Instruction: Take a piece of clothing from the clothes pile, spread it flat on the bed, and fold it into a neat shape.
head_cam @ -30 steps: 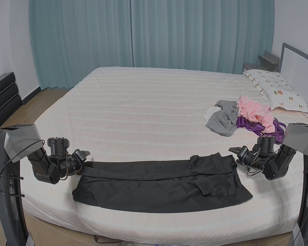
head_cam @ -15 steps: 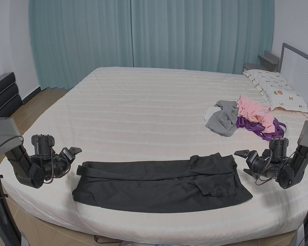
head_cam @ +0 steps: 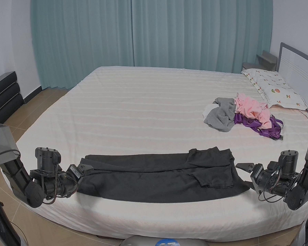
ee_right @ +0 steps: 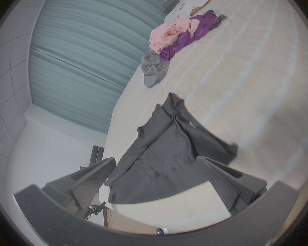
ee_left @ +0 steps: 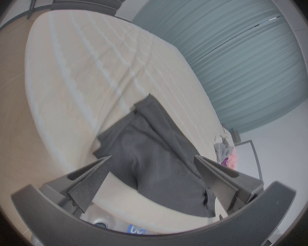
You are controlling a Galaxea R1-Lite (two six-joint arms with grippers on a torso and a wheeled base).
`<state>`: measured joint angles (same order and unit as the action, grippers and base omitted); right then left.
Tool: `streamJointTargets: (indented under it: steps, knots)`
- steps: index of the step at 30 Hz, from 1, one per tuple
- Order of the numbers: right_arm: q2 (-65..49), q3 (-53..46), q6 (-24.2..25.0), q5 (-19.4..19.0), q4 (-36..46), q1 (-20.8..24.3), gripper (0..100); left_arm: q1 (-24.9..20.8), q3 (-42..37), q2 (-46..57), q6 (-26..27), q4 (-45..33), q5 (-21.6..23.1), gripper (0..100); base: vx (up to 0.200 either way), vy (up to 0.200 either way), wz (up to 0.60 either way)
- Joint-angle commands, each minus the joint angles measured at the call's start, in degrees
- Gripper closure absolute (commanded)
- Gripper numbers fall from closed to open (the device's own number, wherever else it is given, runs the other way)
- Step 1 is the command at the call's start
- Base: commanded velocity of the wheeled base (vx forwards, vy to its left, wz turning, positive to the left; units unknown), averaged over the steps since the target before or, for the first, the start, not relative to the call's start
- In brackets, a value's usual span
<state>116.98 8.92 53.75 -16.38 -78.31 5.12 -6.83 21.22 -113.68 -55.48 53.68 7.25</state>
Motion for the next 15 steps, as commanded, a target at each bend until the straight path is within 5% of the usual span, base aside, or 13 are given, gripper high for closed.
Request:
streamJointTargets:
  steps: [1, 15]
  knots:
    - [3.3, -2.1, 0.2, 0.1, -1.4, 1.1, 0, -3.0, -1.5, -1.3, -1.6, 0.0, -0.2, 0, 0.000, 0.000, 0.00]
    - [10.5, -6.2, 0.3, 4.3, -11.2, 3.9, 0, -2.0, 0.8, -8.2, -2.5, -0.1, -5.3, 0, 0.000, 0.000, 0.00]
